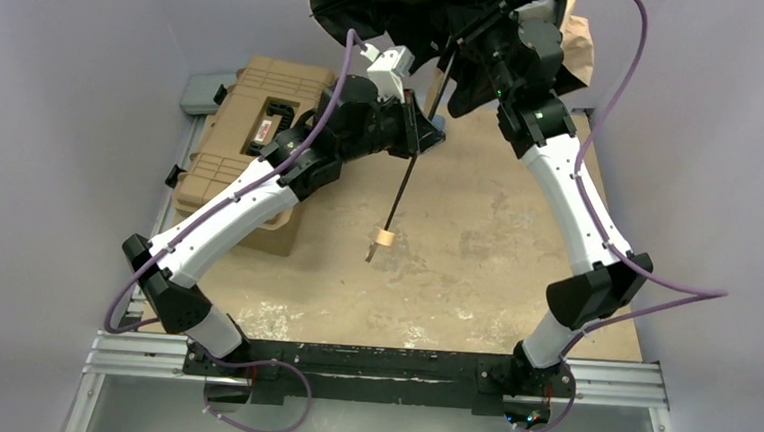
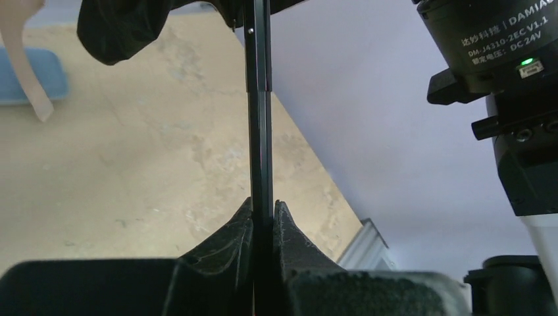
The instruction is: Open the umbrella
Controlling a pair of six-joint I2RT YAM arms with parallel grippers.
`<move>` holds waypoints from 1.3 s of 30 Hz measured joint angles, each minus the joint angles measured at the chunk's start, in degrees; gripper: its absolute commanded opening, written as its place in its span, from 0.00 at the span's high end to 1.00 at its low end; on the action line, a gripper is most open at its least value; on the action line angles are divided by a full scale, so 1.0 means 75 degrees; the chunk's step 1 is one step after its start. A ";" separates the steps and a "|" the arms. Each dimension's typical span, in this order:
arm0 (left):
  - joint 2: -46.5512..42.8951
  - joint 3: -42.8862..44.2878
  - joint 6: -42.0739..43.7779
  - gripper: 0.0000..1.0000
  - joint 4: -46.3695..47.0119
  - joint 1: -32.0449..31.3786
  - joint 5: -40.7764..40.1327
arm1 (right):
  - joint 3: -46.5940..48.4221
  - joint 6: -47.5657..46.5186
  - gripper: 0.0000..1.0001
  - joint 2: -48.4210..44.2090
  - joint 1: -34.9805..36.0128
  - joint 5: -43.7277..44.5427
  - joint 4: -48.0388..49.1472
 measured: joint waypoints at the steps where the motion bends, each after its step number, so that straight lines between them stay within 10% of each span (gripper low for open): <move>1: -0.0108 -0.0189 0.0149 1.00 0.0108 -0.0003 -0.0201 | 0.0134 -0.0073 0.72 0.0122 0.0032 -0.0064 0.0052; 21: -0.2562 -0.4179 0.1268 1.00 0.1953 -0.0373 -0.1320 | 0.2958 -0.0391 0.85 0.1964 0.0376 -0.0513 0.0353; 31: -0.2040 -0.4281 0.1845 1.00 0.1894 -0.0446 -0.0592 | 0.2958 0.0323 0.85 0.1953 0.0134 -0.0857 0.0836; 35: -0.1559 -0.3888 0.1958 1.00 0.1483 -0.0460 -0.0516 | 0.2617 0.0621 1.00 0.1781 0.0076 -0.1221 0.0973; 39: -0.1189 -0.3302 0.2130 0.59 0.0245 -0.0726 0.0035 | 0.0662 0.0694 1.00 0.0522 -0.0082 -0.1020 0.1075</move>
